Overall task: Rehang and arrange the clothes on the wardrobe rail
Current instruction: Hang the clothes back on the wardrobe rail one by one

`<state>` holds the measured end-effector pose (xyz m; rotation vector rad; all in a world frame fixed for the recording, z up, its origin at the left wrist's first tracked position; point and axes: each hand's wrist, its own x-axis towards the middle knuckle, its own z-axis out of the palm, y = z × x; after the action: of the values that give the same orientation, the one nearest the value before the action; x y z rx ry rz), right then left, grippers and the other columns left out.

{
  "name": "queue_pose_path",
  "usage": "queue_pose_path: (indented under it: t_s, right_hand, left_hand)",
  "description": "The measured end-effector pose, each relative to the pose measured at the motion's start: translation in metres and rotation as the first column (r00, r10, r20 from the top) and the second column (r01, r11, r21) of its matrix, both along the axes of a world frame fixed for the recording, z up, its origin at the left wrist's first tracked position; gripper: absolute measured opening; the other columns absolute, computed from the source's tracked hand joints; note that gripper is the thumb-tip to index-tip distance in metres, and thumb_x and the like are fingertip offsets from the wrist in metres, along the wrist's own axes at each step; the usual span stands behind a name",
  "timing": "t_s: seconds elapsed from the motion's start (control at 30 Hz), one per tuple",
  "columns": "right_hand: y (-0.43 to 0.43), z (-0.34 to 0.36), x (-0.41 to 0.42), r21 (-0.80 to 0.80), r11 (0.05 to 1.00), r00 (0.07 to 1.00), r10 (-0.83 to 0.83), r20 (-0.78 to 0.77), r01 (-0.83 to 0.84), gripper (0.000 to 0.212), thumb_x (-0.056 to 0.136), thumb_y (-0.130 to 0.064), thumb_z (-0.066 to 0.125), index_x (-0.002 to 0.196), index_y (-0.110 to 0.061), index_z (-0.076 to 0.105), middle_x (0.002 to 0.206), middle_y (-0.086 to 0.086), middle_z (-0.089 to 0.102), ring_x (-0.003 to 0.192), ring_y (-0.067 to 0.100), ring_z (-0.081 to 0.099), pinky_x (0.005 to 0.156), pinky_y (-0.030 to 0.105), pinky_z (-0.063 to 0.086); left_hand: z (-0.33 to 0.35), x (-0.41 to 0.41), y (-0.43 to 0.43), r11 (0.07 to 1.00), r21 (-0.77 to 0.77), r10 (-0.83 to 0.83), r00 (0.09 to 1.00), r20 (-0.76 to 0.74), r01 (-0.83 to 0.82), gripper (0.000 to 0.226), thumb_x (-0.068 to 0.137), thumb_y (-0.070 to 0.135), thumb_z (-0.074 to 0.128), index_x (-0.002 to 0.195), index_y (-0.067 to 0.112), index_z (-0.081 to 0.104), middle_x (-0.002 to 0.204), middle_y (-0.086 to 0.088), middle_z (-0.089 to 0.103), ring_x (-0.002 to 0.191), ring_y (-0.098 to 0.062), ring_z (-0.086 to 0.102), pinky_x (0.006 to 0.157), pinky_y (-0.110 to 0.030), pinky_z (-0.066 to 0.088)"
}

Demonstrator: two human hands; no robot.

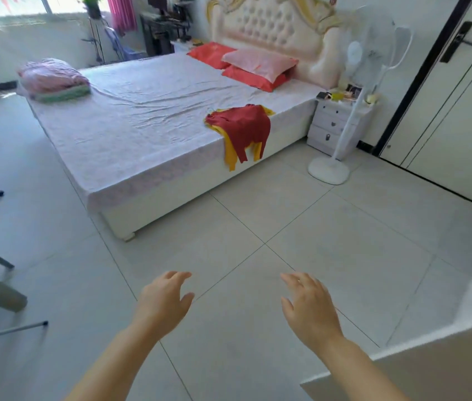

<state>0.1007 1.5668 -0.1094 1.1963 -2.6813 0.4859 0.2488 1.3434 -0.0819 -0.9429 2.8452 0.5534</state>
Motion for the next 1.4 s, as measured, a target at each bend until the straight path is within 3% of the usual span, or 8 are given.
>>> queue_pose_path:
  t_s: [0.2,0.4,0.53,0.7,1.17,1.4]
  right_hand:
    - [-0.069,-0.006,-0.073,0.088,0.995,0.994,-0.052,0.095,0.043,0.040,0.058,-0.023,0.061,0.095,-0.014,0.069,0.086,-0.001,0.066,0.071,0.020,0.065,0.064,0.033,0.055]
    - [-0.147,-0.017,-0.178,0.132,0.991,0.991,-0.025,0.132,0.007,0.042,0.054,-0.020,0.077,0.094,-0.015,0.069,0.085,-0.001,0.065,0.071,0.021,0.065,0.062,0.033,0.054]
    - [-0.194,-0.017,-0.259,0.142,0.990,0.965,-0.040,0.260,0.003,0.042,0.074,-0.016,0.069,0.115,-0.013,0.062,0.106,0.004,0.061,0.097,0.028,0.059,0.083,0.038,0.047]
    - [-0.252,0.001,-0.360,0.169,0.985,0.961,-0.005,0.275,-0.043,0.046,0.092,-0.024,0.049,0.137,-0.019,0.042,0.133,0.000,0.045,0.123,0.021,0.041,0.102,0.029,0.030]
    - [-0.432,0.001,-0.612,0.246,0.969,0.939,-0.088,0.333,0.003,0.046,0.095,-0.026,0.044,0.140,-0.021,0.036,0.138,-0.003,0.039,0.127,0.015,0.036,0.105,0.024,0.028]
    - [-0.517,0.012,-0.732,0.264,0.964,0.936,-0.126,0.330,0.036,0.046,0.095,-0.026,0.043,0.140,-0.021,0.036,0.139,-0.003,0.039,0.127,0.015,0.036,0.103,0.025,0.028]
  left_hand:
    - [-0.006,-0.060,-0.072,0.999,0.022,0.048,0.999,-0.012,-0.047,0.043,0.093,0.038,0.046,0.134,0.028,0.040,0.133,0.008,0.046,0.115,-0.012,0.050,0.095,-0.026,0.040]
    - [-0.022,-0.155,-0.149,0.995,0.017,0.095,0.995,-0.004,-0.095,0.043,0.093,0.037,0.047,0.135,0.027,0.040,0.135,0.007,0.045,0.120,-0.012,0.047,0.099,-0.026,0.038]
    - [-0.015,-0.231,-0.195,0.989,0.014,0.149,0.989,-0.014,-0.149,0.044,0.093,0.036,0.047,0.135,0.027,0.040,0.137,0.007,0.044,0.120,-0.011,0.047,0.097,-0.026,0.037]
    - [0.002,-0.325,-0.244,0.984,0.019,0.180,0.982,-0.058,-0.179,0.045,0.092,0.034,0.049,0.135,0.026,0.040,0.138,0.007,0.042,0.120,-0.013,0.047,0.096,-0.026,0.036]
    - [-0.016,-0.582,-0.438,0.986,0.090,0.141,0.990,-0.017,-0.139,0.048,0.093,0.036,0.048,0.138,0.025,0.037,0.141,0.004,0.041,0.125,-0.014,0.044,0.101,-0.030,0.038]
    - [-0.002,-0.709,-0.517,0.989,0.095,0.115,0.993,-0.027,-0.112,0.044,0.093,0.032,0.045,0.137,0.027,0.037,0.139,0.005,0.041,0.121,-0.015,0.046,0.094,-0.028,0.042]
